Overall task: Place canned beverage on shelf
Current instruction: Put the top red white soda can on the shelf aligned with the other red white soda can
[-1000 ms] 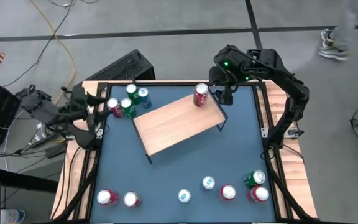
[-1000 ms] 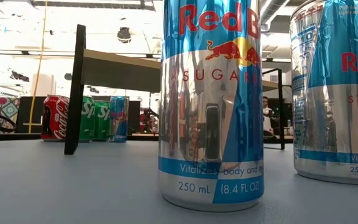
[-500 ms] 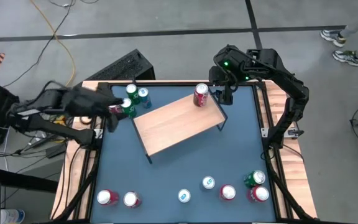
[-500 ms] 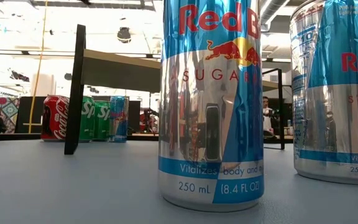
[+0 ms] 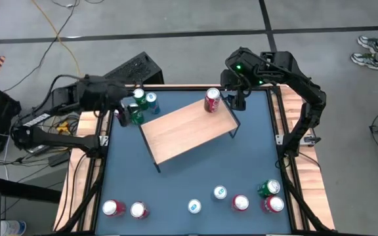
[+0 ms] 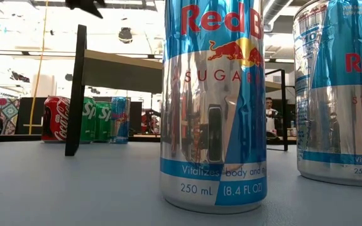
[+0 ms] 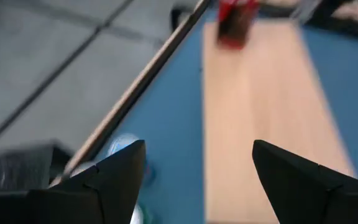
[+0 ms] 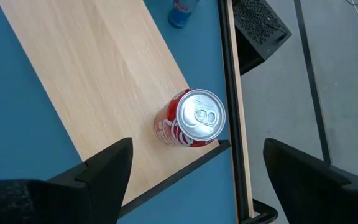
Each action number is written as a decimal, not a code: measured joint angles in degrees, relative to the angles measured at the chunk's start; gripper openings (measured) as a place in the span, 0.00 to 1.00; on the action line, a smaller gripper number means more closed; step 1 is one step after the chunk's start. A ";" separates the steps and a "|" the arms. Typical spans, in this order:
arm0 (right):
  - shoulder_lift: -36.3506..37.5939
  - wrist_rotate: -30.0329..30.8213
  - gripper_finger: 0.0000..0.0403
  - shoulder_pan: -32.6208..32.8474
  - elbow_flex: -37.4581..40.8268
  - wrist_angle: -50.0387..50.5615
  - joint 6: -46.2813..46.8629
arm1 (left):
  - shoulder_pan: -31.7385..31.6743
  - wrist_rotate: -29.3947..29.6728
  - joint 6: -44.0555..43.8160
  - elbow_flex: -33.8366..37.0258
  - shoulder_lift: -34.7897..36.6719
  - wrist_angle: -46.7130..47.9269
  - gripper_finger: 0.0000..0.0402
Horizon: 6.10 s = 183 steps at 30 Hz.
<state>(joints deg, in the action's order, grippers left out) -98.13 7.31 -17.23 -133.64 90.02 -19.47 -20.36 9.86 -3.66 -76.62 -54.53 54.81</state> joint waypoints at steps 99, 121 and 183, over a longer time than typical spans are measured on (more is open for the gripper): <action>-0.39 -3.30 0.85 -0.11 0.04 0.00 0.95 | -31.06 -0.19 32.23 18.29 -9.94 7.12 0.85; -0.55 -3.30 0.85 -0.15 0.04 0.00 0.97 | -34.56 -5.73 35.38 20.43 -12.14 7.12 0.99; -0.57 -3.48 0.85 -0.02 0.00 0.00 1.49 | -33.26 -11.15 26.94 18.88 -10.24 17.86 0.56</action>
<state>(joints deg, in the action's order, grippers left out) -98.70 3.84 -17.25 -133.64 90.02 -17.98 -53.62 -1.29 23.28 -57.74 -64.77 72.67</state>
